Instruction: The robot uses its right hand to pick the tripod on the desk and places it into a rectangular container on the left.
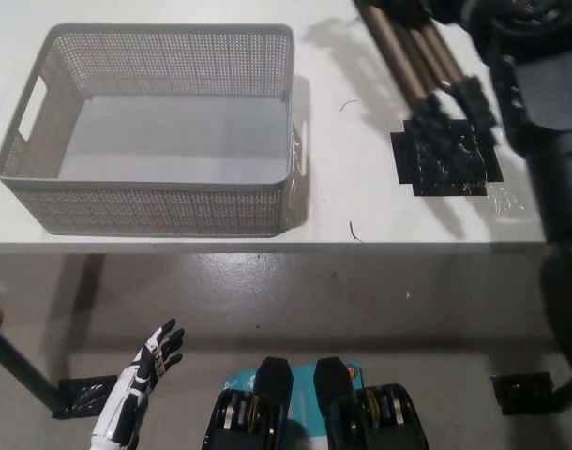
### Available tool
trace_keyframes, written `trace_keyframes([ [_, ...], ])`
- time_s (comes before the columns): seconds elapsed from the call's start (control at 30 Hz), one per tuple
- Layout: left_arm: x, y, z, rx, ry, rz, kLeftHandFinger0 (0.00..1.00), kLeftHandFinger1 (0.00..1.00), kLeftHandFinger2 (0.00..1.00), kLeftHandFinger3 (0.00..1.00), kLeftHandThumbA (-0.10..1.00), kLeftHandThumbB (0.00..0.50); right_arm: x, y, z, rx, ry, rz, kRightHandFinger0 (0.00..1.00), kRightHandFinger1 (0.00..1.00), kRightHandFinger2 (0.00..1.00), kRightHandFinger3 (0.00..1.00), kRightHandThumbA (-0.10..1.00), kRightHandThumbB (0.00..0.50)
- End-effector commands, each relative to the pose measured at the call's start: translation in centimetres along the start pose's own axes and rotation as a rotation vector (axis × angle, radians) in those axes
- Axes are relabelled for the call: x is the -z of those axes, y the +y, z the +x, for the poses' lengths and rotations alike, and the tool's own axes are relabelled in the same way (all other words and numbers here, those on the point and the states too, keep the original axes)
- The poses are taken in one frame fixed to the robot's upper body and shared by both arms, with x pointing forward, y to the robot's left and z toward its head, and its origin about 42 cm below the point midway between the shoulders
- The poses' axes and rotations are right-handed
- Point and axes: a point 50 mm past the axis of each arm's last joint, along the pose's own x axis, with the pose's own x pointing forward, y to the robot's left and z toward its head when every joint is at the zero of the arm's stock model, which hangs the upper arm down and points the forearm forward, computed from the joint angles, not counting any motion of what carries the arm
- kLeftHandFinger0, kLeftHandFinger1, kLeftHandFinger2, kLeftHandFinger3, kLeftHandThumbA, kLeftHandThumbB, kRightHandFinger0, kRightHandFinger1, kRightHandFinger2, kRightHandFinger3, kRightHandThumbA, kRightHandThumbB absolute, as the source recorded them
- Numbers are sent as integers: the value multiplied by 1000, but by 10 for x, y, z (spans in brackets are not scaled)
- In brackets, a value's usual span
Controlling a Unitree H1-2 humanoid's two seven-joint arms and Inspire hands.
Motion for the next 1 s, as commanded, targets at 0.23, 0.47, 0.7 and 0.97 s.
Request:
trace_keyframes([
  [0.23, -5, 2, -1, 56, -38, 44, 1000, 1000, 1000, 1000, 1000, 500, -89, 90, 33, -131, -97, -168, 7, 535, 921, 858, -100, 178],
  [0.47, -5, -6, 3, 85, -44, 56, 1000, 1000, 1000, 1000, 1000, 500, -55, 119, 47, -154, 15, -283, 0, 420, 823, 900, -100, 187],
  [0.7, -7, -11, 6, 105, -51, 65, 1000, 1000, 1000, 1000, 1000, 500, -13, 137, 52, -118, 80, -503, 1, 460, 823, 827, -100, 190],
  [0.97, -8, -16, 13, 153, -27, 60, 1000, 1000, 1000, 1000, 1000, 500, 7, 141, 51, -43, 39, -555, 191, 675, 901, 493, -100, 197],
])
